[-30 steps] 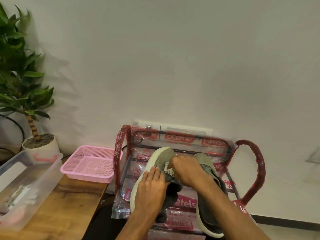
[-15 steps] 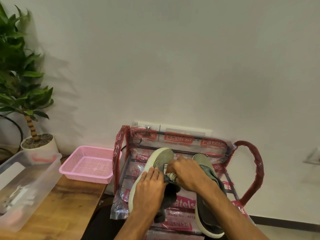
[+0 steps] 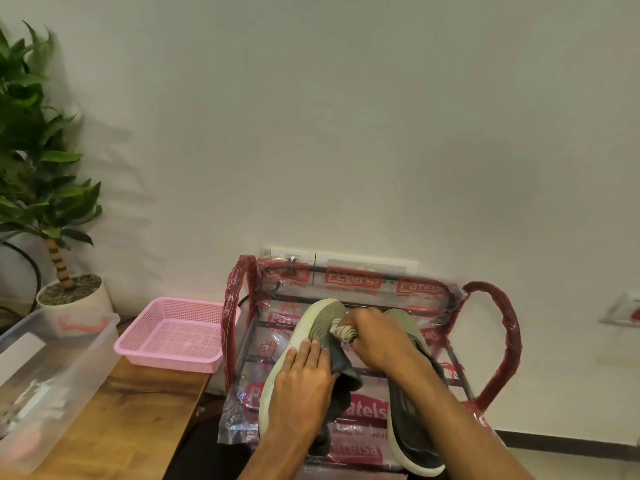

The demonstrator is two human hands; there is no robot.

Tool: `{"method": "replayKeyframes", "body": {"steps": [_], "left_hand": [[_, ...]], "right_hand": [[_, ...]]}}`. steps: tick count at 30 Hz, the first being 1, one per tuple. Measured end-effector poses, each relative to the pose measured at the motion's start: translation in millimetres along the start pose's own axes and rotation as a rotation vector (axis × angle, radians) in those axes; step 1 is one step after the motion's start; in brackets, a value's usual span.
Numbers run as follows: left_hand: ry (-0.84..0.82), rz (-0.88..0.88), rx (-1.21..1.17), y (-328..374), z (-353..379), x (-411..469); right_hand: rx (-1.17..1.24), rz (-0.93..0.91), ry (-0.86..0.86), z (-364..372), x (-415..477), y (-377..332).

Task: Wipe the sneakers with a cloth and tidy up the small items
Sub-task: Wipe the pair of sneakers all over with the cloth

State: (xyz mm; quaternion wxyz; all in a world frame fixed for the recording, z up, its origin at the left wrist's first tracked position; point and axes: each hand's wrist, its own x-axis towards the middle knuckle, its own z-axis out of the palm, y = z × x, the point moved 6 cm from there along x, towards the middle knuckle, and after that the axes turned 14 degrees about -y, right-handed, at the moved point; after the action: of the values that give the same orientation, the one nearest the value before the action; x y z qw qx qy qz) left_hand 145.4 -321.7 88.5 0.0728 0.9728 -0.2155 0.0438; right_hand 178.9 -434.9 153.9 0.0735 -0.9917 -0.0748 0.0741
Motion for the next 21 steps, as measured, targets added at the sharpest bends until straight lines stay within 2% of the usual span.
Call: {"method": "replayKeyframes", "body": {"steps": [3, 9, 11, 13, 14, 16, 18, 21], "left_hand": [[0.016, -0.016, -0.038, -2.9, -0.7, 1.9], [0.027, -0.001, -0.073, -2.8, 0.6, 0.0], [0.025, -0.018, -0.093, -2.1, -5.5, -2.5], [-0.048, -0.04, -0.092, -0.5, -9.4, -2.7], [-0.015, -0.029, -0.131, -1.8, -10.7, -2.9], [0.006, -0.025, -0.157, -5.8, -10.4, -4.9], [-0.057, -0.015, -0.145, -3.4, -10.3, -4.7], [-0.074, -0.018, -0.144, 2.5, -16.7, -9.0]], "right_hand": [[-0.092, -0.025, -0.072, 11.9, -2.9, -17.9], [0.047, -0.071, -0.175, 3.0, 2.8, -8.8], [0.026, -0.033, -0.133, 5.2, 4.7, -6.6], [-0.007, 0.001, -0.108, 16.4, 2.7, -6.8], [0.003, 0.006, -0.117, 21.2, 1.3, -7.0], [0.066, 0.002, -0.158, 21.5, -0.5, -1.8], [0.165, 0.003, -0.202, 11.5, 0.3, 10.1], [0.212, 0.047, -0.12, -4.8, -1.6, 18.1]]}}
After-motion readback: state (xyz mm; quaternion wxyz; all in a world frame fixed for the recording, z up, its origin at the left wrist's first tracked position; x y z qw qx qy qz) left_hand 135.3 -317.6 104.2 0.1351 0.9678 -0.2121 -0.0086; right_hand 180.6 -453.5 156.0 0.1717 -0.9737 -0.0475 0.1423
